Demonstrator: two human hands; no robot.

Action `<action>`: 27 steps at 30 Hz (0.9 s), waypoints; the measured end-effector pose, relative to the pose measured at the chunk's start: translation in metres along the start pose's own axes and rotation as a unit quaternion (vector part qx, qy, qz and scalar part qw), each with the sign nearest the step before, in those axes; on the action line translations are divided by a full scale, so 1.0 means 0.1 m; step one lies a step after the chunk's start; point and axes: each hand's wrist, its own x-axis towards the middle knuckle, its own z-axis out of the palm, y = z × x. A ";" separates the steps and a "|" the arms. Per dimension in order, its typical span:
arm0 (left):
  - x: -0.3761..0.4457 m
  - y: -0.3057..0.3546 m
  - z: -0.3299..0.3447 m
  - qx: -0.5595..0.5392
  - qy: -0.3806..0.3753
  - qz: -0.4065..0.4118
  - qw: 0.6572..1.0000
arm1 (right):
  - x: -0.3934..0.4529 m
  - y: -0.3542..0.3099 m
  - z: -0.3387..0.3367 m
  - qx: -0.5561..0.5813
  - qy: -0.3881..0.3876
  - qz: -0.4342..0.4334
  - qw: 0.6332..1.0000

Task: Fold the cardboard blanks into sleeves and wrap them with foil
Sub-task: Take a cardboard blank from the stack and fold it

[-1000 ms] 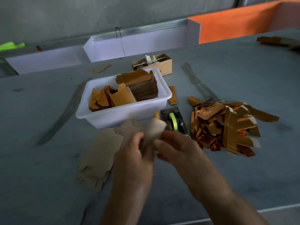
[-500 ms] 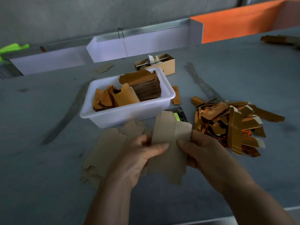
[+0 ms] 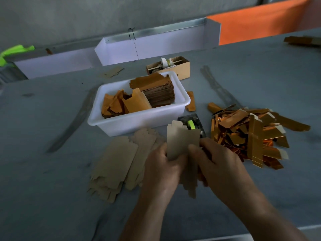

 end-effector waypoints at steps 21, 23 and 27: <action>-0.03 0.02 -0.13 -0.034 -0.092 -0.047 0.994 | 0.03 0.14 -0.05 0.108 0.002 0.085 0.991; -0.04 0.01 -0.08 -0.045 -0.059 -0.038 0.996 | 0.03 0.14 -0.03 0.157 -0.007 0.106 0.982; -0.09 0.02 -0.01 -0.069 -0.011 -0.016 0.997 | 0.00 0.09 -0.01 0.270 -0.024 0.157 0.950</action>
